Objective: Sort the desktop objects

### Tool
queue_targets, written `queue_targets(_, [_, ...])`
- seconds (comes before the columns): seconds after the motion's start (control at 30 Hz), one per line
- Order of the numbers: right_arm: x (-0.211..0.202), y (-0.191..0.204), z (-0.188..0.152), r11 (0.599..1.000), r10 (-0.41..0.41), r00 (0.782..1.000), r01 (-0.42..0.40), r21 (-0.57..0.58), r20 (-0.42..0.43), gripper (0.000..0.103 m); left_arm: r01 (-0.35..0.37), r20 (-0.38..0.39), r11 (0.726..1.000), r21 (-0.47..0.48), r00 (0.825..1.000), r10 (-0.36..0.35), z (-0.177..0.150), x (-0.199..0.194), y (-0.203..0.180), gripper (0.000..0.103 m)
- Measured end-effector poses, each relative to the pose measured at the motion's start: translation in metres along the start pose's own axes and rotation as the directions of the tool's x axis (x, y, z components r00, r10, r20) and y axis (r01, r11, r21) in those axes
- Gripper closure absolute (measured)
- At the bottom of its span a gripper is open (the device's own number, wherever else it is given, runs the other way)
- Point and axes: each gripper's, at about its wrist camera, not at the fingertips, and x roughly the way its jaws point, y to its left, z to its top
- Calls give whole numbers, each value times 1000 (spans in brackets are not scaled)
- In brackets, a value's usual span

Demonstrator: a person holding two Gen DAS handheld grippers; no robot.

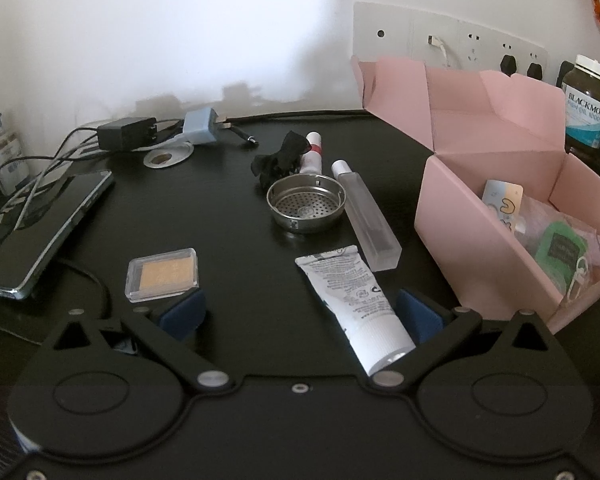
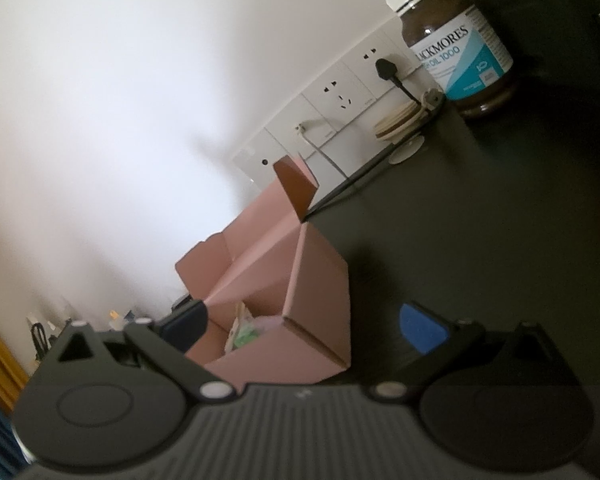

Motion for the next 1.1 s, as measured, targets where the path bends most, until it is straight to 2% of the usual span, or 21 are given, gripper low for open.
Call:
queue_targets(0.17, [-1, 1, -2, 1000, 1, 1000, -1, 3, 3, 1, -68, 35, 997, 47, 997, 66, -1, -6, -9, 14])
queue_targets(0.23, [-1, 1, -2, 1000, 3, 1000, -3, 2, 2, 1, -73, 44, 996, 56, 997, 71, -2, -8, -11, 26])
queue_targets(0.3, [-1, 1, -2, 1000, 3, 1000, -3, 1, 0, 1, -63, 43, 997, 51, 997, 61, -2, -9, -10, 30])
queue_targets(0.43, [-1, 2, -2, 1000, 6, 1000, -6, 0, -3, 1, 9, 27, 1000, -14, 1000, -9, -2, -12, -1, 53])
queue_targets(0.47, [-1, 2, -2, 1000, 7, 1000, -7, 0, -3, 1, 17, 26, 1000, -24, 1000, -17, -2, -12, 1, 55])
queue_targets(0.53, [0, 2, -1, 1000, 7, 1000, -7, 0, -4, 1, 10, 29, 1000, -24, 1000, -9, -4, -14, 4, 71])
queue_targets(0.6, [0, 2, -1, 1000, 9, 1000, -9, 1, -3, 1, -12, 34, 1000, -15, 999, 13, -6, -16, 7, 71])
queue_targets(0.7, [0, 2, -2, 1000, 12, 1000, -12, 2, -5, 1, 16, 35, 999, -40, 999, -15, -9, -19, 15, 71])
queue_targets(0.8, [0, 2, -2, 1000, 15, 1000, -15, 0, -8, 1, -2, 39, 1000, -18, 999, 3, -12, -22, 17, 71])
queue_targets(0.9, [1, 2, -2, 1000, 18, 1000, -18, 0, -10, 1, -29, 67, 1000, 11, 997, 29, -15, -29, 17, 71])
queue_targets(1.1, [1, 1, -2, 1000, 26, 1000, -26, 2, -13, 1, -6, 150, 1000, -19, 989, 9, 1, -54, 18, 72])
